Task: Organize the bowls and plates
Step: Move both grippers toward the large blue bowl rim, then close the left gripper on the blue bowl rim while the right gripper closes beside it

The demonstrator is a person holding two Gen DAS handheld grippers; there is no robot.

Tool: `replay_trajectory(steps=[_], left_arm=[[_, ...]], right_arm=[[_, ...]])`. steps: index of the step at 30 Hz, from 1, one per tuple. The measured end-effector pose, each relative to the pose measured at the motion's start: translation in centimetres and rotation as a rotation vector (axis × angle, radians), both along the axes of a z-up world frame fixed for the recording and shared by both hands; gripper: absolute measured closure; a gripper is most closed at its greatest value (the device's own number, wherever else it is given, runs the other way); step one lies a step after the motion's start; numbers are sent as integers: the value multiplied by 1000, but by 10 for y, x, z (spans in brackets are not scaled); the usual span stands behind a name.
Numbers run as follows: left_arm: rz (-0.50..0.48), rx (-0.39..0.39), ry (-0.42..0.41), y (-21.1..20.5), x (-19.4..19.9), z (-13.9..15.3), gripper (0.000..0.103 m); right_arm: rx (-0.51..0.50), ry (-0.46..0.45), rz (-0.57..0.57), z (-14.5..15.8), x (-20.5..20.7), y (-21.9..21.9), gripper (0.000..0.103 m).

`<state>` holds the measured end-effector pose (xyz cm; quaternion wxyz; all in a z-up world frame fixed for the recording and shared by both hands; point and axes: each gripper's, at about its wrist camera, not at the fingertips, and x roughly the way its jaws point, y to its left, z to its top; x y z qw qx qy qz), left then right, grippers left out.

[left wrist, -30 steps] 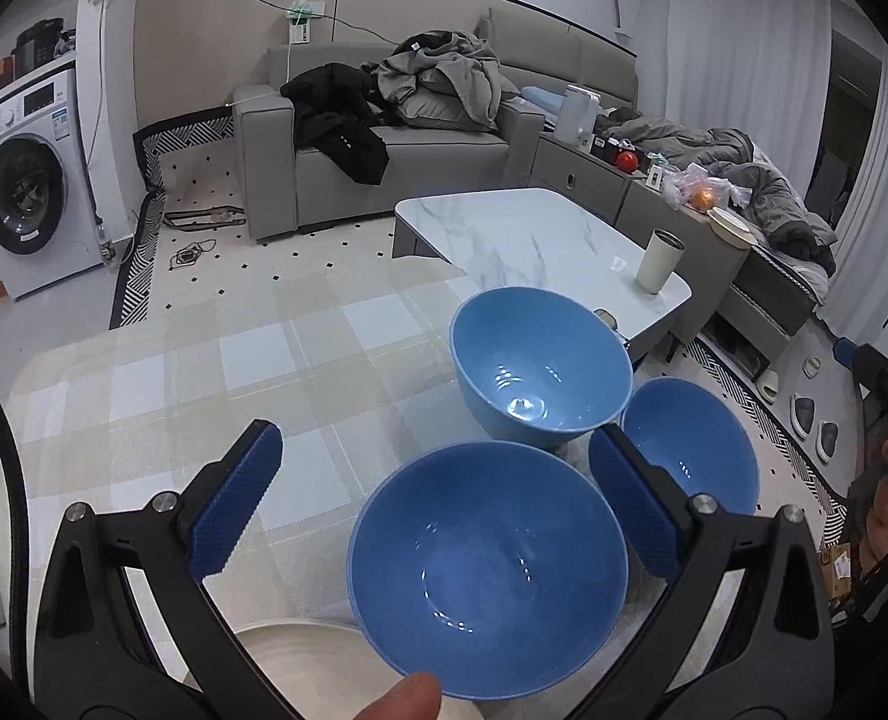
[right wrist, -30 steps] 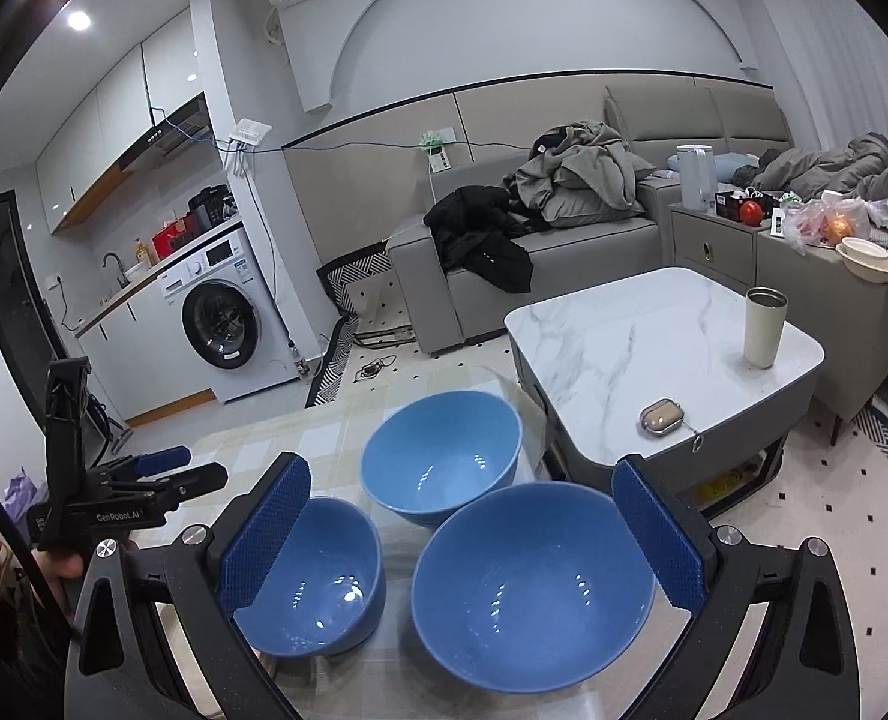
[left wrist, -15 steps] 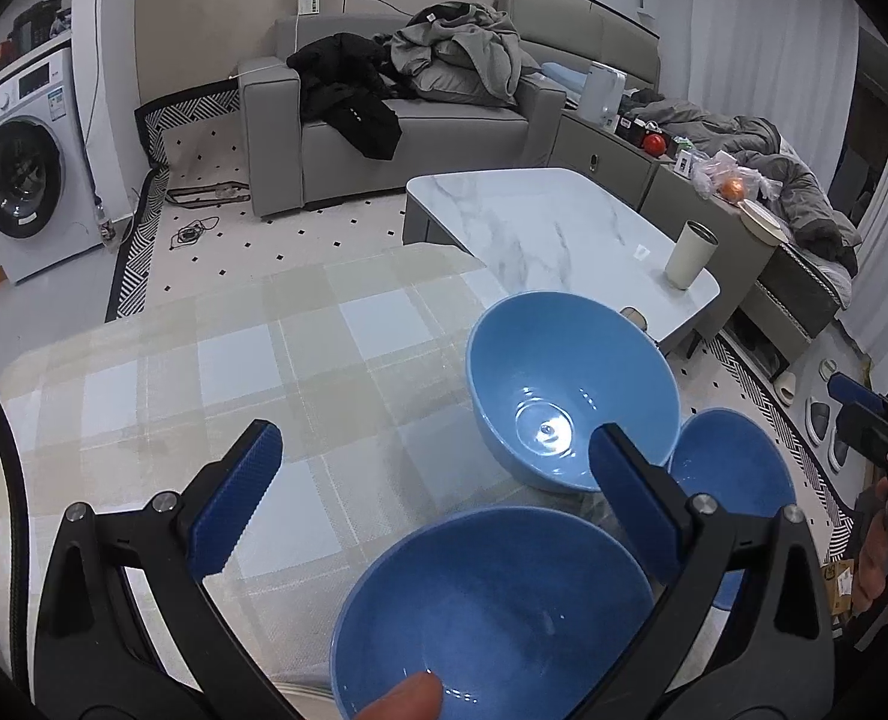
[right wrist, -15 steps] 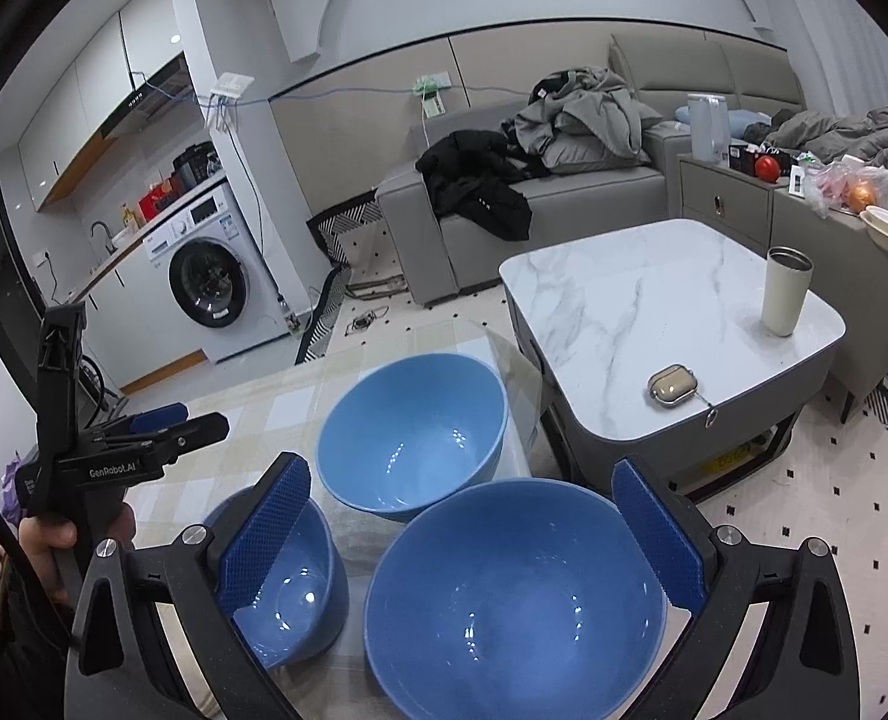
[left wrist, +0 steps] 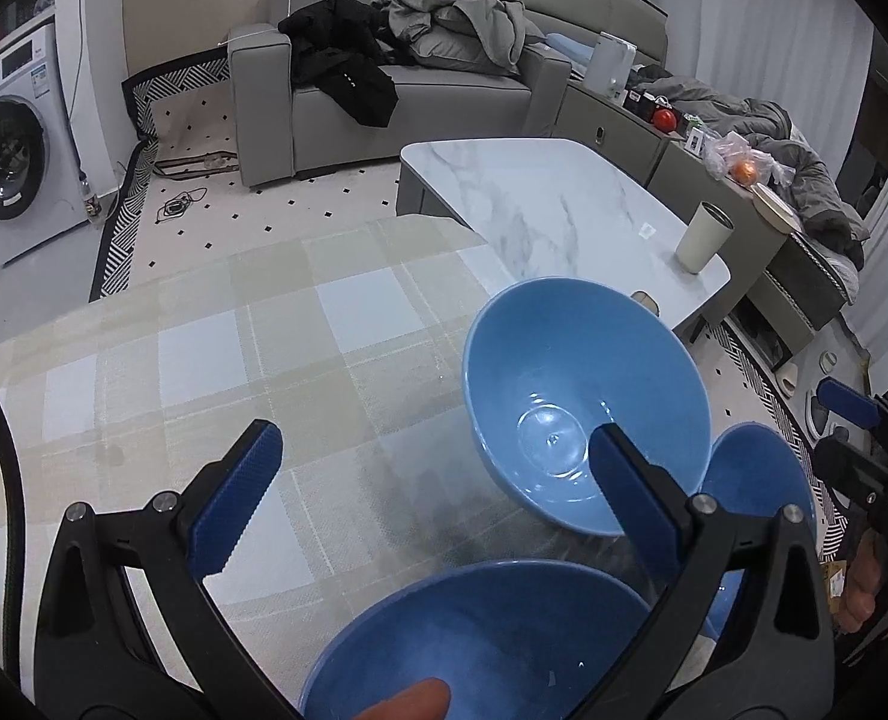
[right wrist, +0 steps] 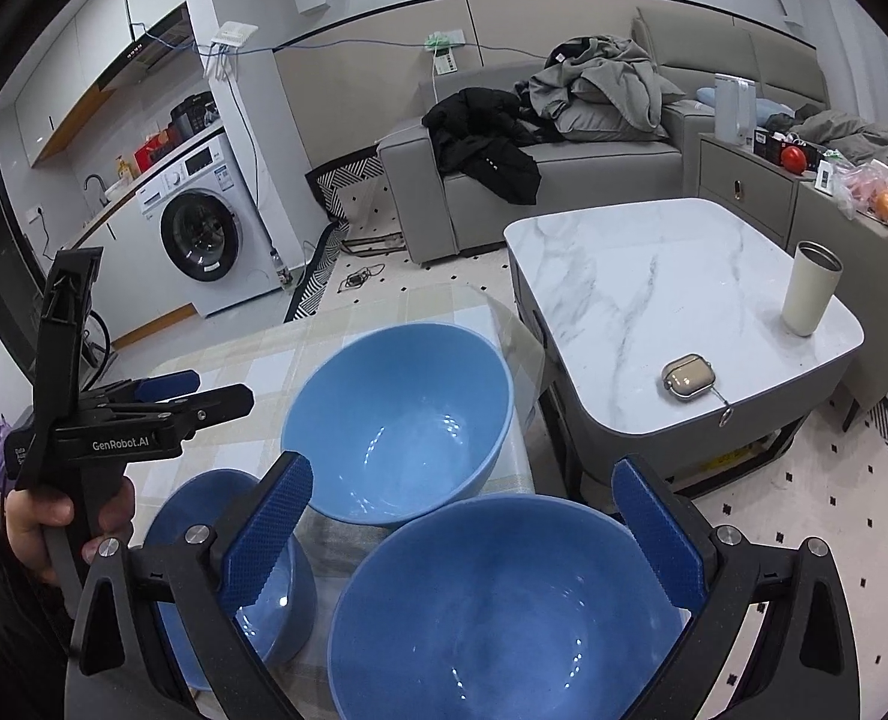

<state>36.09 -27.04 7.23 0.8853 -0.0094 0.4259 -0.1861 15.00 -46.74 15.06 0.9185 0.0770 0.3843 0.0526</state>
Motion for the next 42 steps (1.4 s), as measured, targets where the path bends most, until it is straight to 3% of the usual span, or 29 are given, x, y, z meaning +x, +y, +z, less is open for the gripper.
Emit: replay_trajectory(steps=[5,9,21,31,34,39,42], left_arm=[[-11,6,21,-4,8,-9,7],[-22,14,45,-9,12,-15,20],[-47,8,82,-18,20,-32,36],[-63,21,89,-28,23,-38,51],[-67,26,98,-30,24,-42,60],[-69,24,104,-32,26,-45,78],[-83,19,104,-34,25,-46,82]], right_arm=[[-11,24,15,-7,13,4,1],[-19,45,36,-13,25,8,3],[-16,103,47,-35,54,8,23],[-21,136,50,-49,70,9,29],[-18,148,55,-53,72,10,41],[-9,140,63,-56,73,11,48],[-27,133,48,-56,74,11,57]])
